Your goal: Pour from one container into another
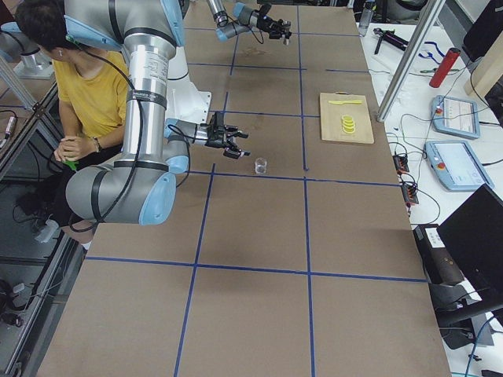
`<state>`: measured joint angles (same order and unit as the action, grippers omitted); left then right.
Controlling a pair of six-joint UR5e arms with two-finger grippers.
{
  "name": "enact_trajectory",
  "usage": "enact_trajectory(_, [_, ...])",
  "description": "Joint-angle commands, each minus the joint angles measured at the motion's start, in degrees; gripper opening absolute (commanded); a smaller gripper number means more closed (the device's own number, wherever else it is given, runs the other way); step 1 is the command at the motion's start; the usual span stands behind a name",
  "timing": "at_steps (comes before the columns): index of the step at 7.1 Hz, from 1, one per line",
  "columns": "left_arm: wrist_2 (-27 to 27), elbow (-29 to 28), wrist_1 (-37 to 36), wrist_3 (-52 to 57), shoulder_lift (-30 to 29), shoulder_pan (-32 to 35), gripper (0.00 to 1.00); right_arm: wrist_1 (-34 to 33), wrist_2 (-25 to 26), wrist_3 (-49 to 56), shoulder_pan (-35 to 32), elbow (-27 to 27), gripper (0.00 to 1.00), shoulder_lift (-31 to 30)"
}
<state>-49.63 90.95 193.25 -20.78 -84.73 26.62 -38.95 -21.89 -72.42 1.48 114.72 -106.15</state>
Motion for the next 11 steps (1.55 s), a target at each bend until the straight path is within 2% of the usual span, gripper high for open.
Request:
enact_trajectory(1, [1.2, -5.6, 17.7, -2.5, 9.6, 0.3, 0.0, 0.0, -6.2, 3.7, -5.4, 0.6, 1.0, 0.3])
enact_trajectory(2, [1.5, -8.0, 21.3, -3.3, 9.9, 0.3, 0.0, 0.0, -8.4, 4.5, -7.3, 0.9, 1.0, 0.3])
enact_trajectory(3, [1.4, -8.5, 21.2, -12.8, 9.9, -0.4, 0.0, 0.0, -11.0, 4.9, -8.5, 1.5, 1.0, 0.4])
enact_trajectory(5, [1.4, -14.4, 19.8, -15.8, 10.3, -1.2, 0.0, -0.1, -12.6, 4.9, -8.6, 1.3, 1.0, 0.5])
enact_trajectory(6, [1.7, -14.5, 15.6, -15.9, 10.3, -2.7, 0.0, -0.1, -13.1, 4.8, -8.5, 1.0, 1.0, 0.5])
enact_trajectory(9, [8.9, -14.9, 15.2, -17.9, 10.3, -7.9, 0.0, -0.1, -13.1, 4.8, -8.4, 0.9, 1.0, 0.8])
enact_trajectory(11, [18.2, -14.9, 12.3, -23.0, 9.9, -19.9, 0.0, -0.1, -13.1, 4.9, -8.4, 0.9, 1.0, 0.8])
